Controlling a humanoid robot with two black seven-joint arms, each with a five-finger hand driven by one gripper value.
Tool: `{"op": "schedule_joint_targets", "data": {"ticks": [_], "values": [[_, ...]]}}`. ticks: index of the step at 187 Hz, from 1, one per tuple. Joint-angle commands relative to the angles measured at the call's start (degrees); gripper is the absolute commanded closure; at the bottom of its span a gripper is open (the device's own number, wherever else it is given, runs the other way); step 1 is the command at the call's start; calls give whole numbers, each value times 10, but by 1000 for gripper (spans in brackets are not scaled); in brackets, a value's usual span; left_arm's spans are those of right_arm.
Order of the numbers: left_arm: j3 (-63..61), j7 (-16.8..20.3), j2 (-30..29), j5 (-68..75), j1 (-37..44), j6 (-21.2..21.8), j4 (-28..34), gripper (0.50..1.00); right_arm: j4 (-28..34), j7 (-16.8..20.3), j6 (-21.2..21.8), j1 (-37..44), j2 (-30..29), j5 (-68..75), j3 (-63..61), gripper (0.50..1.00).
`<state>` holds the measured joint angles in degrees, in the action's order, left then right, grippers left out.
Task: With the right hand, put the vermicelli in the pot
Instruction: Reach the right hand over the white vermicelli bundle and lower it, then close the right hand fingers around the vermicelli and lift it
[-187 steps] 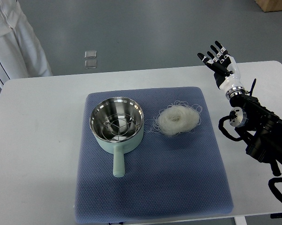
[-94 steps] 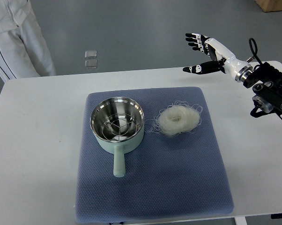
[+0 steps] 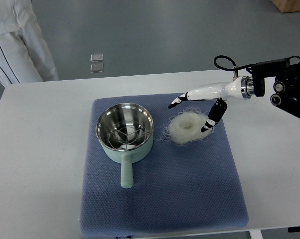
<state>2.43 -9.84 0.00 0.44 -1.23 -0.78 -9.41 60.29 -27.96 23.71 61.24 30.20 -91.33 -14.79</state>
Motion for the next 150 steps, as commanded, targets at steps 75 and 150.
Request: {"op": "schedule_joint_targets", "data": {"ticks": [75, 150], "values": [[-1, 0, 0, 0, 0, 0, 0, 500, -54, 34, -65, -11, -40, -54, 64, 572], [0, 0, 0, 0, 0, 0, 0, 500, -79, 60, -91, -18, -63, -60, 68, 574]]}}
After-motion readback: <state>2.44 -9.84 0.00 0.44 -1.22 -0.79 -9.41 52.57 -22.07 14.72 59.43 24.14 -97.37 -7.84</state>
